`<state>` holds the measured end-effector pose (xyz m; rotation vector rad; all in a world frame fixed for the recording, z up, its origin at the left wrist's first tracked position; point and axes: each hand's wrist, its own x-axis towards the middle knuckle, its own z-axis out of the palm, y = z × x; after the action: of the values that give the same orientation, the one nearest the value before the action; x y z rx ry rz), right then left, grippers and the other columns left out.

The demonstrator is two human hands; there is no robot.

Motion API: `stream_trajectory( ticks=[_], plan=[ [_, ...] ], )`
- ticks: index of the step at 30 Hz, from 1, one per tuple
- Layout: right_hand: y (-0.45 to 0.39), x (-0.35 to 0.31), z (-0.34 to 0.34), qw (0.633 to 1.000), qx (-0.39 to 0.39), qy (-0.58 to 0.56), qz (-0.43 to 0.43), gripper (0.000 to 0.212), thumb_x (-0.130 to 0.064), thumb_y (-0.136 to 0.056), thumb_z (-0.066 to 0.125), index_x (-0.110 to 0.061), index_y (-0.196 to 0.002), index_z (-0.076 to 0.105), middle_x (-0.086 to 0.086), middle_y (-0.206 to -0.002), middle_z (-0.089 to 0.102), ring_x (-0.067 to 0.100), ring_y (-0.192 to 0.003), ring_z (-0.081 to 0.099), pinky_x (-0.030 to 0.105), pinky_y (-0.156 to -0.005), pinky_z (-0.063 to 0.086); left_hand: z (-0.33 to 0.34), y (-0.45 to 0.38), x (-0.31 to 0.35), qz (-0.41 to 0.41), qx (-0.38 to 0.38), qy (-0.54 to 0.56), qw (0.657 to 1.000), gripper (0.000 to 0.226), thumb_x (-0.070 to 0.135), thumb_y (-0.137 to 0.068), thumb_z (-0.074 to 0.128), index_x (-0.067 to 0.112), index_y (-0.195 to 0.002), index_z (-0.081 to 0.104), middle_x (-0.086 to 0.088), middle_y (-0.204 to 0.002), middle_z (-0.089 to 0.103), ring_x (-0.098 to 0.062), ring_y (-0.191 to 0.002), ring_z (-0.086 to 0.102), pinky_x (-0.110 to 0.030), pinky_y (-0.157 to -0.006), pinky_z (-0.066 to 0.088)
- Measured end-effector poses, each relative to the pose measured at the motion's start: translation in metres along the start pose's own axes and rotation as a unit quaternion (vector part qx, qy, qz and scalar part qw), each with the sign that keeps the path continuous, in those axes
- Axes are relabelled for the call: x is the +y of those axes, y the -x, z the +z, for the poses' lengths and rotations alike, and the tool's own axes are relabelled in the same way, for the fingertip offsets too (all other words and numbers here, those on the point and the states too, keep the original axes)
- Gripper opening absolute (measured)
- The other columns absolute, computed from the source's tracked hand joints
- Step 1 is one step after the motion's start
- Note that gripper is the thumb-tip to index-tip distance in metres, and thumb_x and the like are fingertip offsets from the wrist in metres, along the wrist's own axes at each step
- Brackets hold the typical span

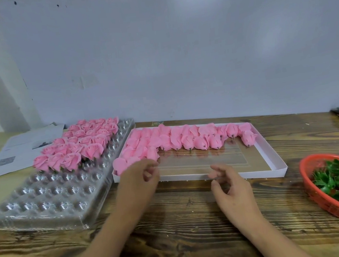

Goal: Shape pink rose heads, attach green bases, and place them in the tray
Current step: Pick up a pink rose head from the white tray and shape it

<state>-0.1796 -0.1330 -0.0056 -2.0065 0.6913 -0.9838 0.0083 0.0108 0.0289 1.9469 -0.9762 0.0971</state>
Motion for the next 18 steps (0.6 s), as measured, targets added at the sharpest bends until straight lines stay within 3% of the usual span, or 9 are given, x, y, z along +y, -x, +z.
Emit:
stream_trajectory(
  ticks=[6, 9, 11, 14, 18],
  plan=[
    [-0.034, -0.007, -0.012, 0.996, 0.08, 0.024, 0.029, 0.022, -0.007, -0.09, 0.063, -0.025, -0.103, 0.064, -0.013, -0.081, 0.065, -0.002, -0.075, 0.061, 0.005, -0.065, 0.042, 0.032, 0.024, -0.001, 0.115, -0.076, -0.043, 0.99, 0.005, 0.025, -0.092, 0.07, 0.03, -0.09, 0.068, 0.022, -0.066, 0.052, -0.002, -0.069, 0.058, -0.007, -0.061, 0.041],
    [-0.07, -0.001, -0.024, 0.99, 0.096, 0.062, 0.078, 0.016, -0.009, -0.088, 0.061, -0.023, -0.095, 0.063, -0.014, -0.082, 0.064, 0.002, -0.077, 0.059, 0.017, -0.066, 0.041, 0.033, 0.024, -0.003, 0.137, -0.086, -0.047, 0.986, 0.005, 0.027, -0.092, 0.067, 0.031, -0.089, 0.067, 0.022, -0.064, 0.049, -0.006, -0.071, 0.06, -0.007, -0.06, 0.042],
    [-0.098, 0.01, -0.03, 0.983, 0.072, 0.104, 0.134, 0.006, -0.014, -0.087, 0.06, -0.018, -0.087, 0.064, -0.007, -0.076, 0.064, 0.015, -0.075, 0.058, 0.028, -0.064, 0.041, 0.034, 0.025, -0.004, 0.142, -0.088, -0.046, 0.985, 0.006, 0.025, -0.092, 0.068, 0.03, -0.088, 0.068, 0.019, -0.064, 0.051, -0.009, -0.07, 0.06, -0.009, -0.06, 0.043],
    [-0.132, 0.029, -0.034, 0.965, -0.005, 0.111, 0.239, 0.016, -0.023, -0.086, 0.065, -0.011, -0.076, 0.064, 0.004, -0.066, 0.062, 0.026, -0.069, 0.059, 0.033, -0.064, 0.046, 0.035, 0.024, -0.006, 0.128, -0.08, -0.044, 0.987, 0.005, 0.024, -0.092, 0.069, 0.027, -0.088, 0.07, 0.014, -0.065, 0.057, -0.011, -0.068, 0.06, -0.013, -0.058, 0.046],
    [-0.152, 0.047, -0.025, 0.941, -0.045, 0.131, 0.31, 0.029, -0.041, -0.079, 0.073, -0.014, -0.086, 0.065, 0.009, -0.077, 0.067, 0.025, -0.076, 0.064, 0.039, -0.072, 0.054, 0.034, 0.023, -0.006, 0.107, -0.076, -0.036, 0.991, 0.005, 0.025, -0.092, 0.07, 0.026, -0.088, 0.071, 0.017, -0.063, 0.055, -0.008, -0.066, 0.06, -0.012, -0.058, 0.045]
  ],
)
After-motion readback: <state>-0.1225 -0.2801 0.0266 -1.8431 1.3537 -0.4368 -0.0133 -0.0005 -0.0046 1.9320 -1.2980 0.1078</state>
